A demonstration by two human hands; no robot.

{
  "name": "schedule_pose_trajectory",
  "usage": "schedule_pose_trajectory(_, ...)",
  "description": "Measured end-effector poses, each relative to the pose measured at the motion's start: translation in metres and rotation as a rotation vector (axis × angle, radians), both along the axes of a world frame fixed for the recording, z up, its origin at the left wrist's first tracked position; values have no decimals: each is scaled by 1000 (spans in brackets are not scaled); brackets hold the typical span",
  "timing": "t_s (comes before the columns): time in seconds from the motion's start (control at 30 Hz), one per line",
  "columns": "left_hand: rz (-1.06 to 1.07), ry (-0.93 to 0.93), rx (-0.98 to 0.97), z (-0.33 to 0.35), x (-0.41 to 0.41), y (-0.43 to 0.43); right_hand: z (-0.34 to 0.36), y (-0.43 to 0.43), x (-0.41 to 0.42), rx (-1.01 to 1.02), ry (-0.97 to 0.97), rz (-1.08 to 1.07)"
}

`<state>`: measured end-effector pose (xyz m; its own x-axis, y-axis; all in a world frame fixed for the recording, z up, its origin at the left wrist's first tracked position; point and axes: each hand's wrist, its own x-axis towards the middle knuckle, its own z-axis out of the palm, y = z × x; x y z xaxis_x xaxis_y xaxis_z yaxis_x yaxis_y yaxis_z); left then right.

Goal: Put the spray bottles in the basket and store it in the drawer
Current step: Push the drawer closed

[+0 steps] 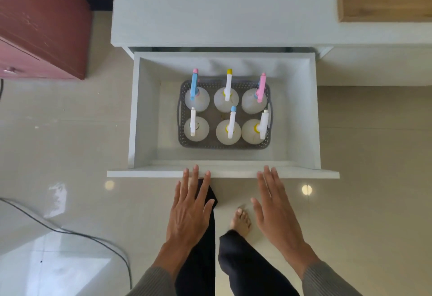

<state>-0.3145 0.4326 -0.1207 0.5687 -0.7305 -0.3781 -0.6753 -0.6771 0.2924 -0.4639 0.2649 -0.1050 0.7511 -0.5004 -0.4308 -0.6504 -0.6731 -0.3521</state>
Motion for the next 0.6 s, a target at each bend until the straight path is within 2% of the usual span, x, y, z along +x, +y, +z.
schedule_pose_trajectory(0.17, -54, -57, 83, -6, -3, 1, -10, 4, 0, -49, 92, 83)
schedule_pose_trajectory(0.6, -80, -33, 160, -7, 3, -11, -14, -5, 11, -72, 111, 87)
